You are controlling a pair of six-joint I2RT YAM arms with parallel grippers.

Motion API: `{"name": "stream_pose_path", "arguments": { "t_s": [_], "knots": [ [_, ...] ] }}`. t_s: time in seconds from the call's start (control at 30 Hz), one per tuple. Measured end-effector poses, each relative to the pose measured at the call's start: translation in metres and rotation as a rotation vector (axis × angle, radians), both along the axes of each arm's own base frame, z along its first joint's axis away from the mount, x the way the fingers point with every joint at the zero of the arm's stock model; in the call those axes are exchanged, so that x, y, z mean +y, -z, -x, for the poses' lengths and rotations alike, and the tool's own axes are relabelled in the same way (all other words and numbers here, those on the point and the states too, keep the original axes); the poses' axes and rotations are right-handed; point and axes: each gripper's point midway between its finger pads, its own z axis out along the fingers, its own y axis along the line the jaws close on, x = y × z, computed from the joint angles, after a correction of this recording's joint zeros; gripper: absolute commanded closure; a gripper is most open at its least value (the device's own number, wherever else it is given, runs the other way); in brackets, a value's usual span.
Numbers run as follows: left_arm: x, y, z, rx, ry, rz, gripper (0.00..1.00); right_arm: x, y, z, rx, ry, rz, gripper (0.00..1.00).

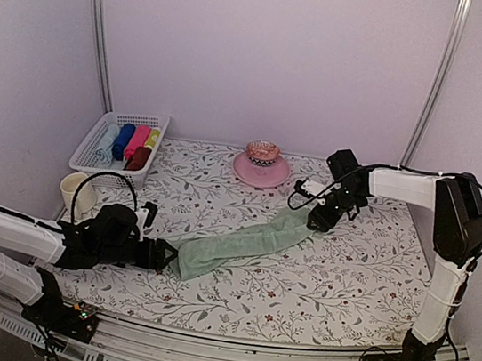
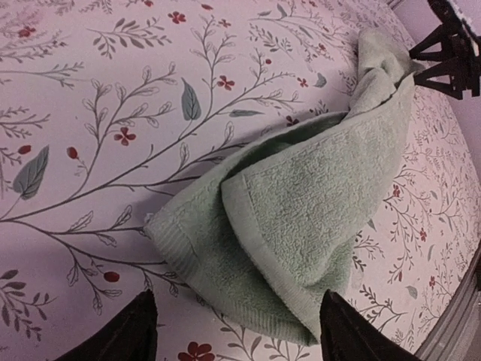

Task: Roll the towels
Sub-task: Pass from the right arm to the left

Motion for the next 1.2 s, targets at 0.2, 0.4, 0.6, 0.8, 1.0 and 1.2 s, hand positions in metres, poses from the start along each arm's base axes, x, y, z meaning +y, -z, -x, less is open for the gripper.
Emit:
{"name": "stream_pose_path", "arguments": {
  "t_s": [0.2, 0.4, 0.6, 0.8, 1.0, 1.2],
  "knots": [
    [-0.003, 0.004, 0.003, 0.061, -0.018, 0.156, 0.31, 0.0, 0.0, 0.0, 0.001, 0.004, 0.001, 0.38],
    [-0.019, -0.008, -0.005, 0.053, 0.002, 0.27, 0.34, -0.001, 0.0, 0.0, 0.004, 0.008, 0.002, 0.38],
    [-0.035, 0.002, -0.014, 0.097, 0.014, 0.28, 0.36, -0.001, 0.001, 0.001, 0.007, 0.012, 0.004, 0.38],
    [-0.034, 0.015, -0.014, 0.134, -0.009, 0.275, 0.37, -0.002, 0.001, 0.001, 0.009, 0.012, 0.004, 0.38],
    [-0.035, 0.018, -0.016, 0.15, -0.027, 0.285, 0.36, -0.002, 0.001, 0.002, 0.011, 0.012, 0.005, 0.38],
    [-0.038, 0.018, -0.022, 0.148, -0.044, 0.329, 0.38, -0.002, 0.001, 0.002, 0.011, 0.012, 0.005, 0.38]
  ]
}}
